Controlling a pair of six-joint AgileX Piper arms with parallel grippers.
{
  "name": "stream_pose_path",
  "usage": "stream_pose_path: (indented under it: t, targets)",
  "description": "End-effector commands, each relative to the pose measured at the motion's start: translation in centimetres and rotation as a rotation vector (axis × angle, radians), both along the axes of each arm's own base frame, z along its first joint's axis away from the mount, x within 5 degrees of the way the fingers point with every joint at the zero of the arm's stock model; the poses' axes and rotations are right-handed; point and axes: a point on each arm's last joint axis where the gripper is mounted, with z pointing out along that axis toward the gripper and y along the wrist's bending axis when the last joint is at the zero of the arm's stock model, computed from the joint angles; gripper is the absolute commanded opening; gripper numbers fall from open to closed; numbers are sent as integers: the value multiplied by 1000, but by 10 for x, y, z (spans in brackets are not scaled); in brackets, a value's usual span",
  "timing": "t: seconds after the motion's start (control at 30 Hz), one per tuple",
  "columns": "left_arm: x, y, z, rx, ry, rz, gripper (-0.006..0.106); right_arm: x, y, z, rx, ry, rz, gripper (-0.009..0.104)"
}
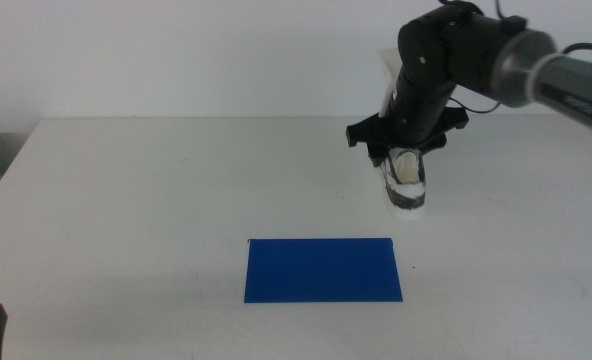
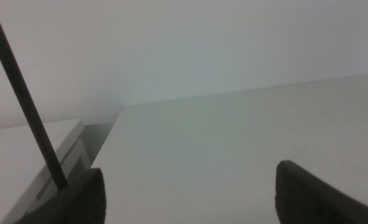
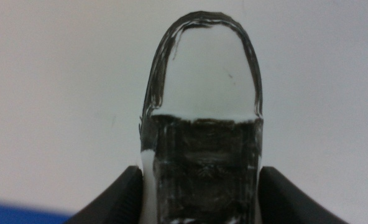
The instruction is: Use one arm to grab the shoe from the table and place it on the mat.
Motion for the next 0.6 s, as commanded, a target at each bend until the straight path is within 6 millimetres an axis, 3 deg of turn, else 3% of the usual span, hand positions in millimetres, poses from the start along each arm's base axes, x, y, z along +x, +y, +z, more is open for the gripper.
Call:
stream_pose_path:
  t: [0.0, 0.2, 0.57]
  targets:
    - [0, -1, 6, -11, -84, -8, 94, -25, 0, 48, 40, -140, 37, -4]
    - [0, -1, 6, -11, -84, -8, 94, -69, 10, 62, 38, -158, 124, -4]
    - [0, -1, 6, -11, -84, -8, 94, -97, 45, 67, 3, -175, 243, -4]
